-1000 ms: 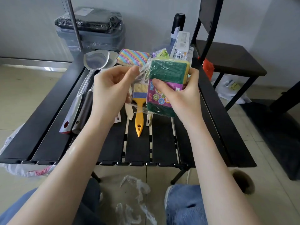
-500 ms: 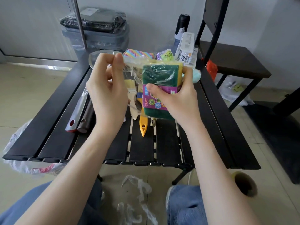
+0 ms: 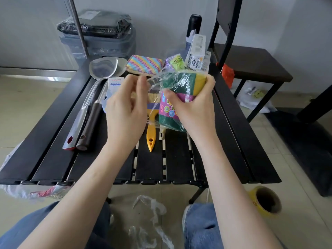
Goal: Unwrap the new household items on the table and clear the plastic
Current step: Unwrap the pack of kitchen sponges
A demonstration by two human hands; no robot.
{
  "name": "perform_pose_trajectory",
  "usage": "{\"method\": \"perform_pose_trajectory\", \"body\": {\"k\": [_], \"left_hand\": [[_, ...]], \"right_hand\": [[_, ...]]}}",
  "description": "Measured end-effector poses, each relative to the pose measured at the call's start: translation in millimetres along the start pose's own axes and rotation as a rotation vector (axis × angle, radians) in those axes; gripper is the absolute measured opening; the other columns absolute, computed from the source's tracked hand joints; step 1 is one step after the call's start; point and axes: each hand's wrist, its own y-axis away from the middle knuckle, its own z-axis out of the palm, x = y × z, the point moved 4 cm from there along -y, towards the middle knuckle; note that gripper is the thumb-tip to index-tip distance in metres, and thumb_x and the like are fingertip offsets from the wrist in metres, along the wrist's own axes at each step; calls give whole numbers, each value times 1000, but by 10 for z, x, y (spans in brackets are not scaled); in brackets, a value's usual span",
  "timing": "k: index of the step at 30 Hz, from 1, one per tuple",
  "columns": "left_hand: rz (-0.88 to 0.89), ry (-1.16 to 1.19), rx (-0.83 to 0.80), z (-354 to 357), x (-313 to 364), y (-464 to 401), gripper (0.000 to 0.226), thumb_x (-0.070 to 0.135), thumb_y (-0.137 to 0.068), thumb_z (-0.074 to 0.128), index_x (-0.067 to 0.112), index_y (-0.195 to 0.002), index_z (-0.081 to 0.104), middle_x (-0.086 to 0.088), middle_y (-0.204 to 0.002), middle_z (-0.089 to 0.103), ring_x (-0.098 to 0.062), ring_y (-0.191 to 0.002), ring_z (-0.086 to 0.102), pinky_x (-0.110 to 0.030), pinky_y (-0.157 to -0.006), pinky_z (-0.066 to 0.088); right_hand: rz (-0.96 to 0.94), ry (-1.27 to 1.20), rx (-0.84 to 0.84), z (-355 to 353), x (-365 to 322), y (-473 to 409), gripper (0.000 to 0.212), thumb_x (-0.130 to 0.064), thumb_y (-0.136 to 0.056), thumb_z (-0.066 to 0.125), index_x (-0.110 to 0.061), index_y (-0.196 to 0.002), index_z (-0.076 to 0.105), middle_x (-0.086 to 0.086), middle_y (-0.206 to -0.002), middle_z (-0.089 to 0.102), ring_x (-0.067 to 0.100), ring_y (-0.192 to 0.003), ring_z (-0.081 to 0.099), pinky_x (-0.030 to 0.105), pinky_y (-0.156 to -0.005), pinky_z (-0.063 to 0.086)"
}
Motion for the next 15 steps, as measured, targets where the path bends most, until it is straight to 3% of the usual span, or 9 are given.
{"method": "perform_pose_trajectory", "body": {"k": [3,6,9,11,13,15], "left_hand": [[-74,-12,-121,81,-56,-19,16,34,-90,60,18,-89,57,13,-82,58,-7,-73,55,-39,-66,48],[-155,116,-168,59,-145,-63,13,27,-92,61,27,-84,50,10,-88,64,-6,-87,63,-41,-67,52],[-272,264,-152,-11,-185,-119,14,19,-97,55,20,-86,45,0,-88,68,-9,-69,66,-26,-52,47],[-335,385,-157,-32,-175,-134,13,10,-98,51,14,-89,43,-2,-77,64,-12,-59,61,-25,-44,42],[-338,421,-214,-2,-135,-108,10,6,-97,52,9,-94,42,-2,-74,63,-11,-59,62,-25,-48,46],[-326,411,-250,54,-113,-48,15,5,-92,59,8,-97,44,-6,-80,63,-14,-66,63,-33,-56,50]], "right_hand": [[101,-122,-117,26,35,-33,88,-49,-70,79,-22,-136,28,-1,-128,53,13,-111,58,34,-88,55],[224,-348,-356,-2,-20,-69,59,-43,-83,70,-29,-128,35,-6,-119,59,5,-102,63,23,-82,54],[305,-594,-467,-140,-61,-116,40,-46,-91,52,-28,-126,52,-1,-110,64,12,-90,66,30,-80,53],[286,-631,-467,-184,-98,-99,53,-47,-91,56,-22,-137,47,5,-110,62,14,-79,62,25,-70,49],[262,-513,-501,-140,-113,-51,79,-63,-77,64,-24,-142,42,4,-116,65,18,-92,63,33,-82,49],[249,-506,-579,-30,-121,10,60,-60,-78,55,-24,-125,57,2,-116,68,20,-108,64,45,-103,45]]}}
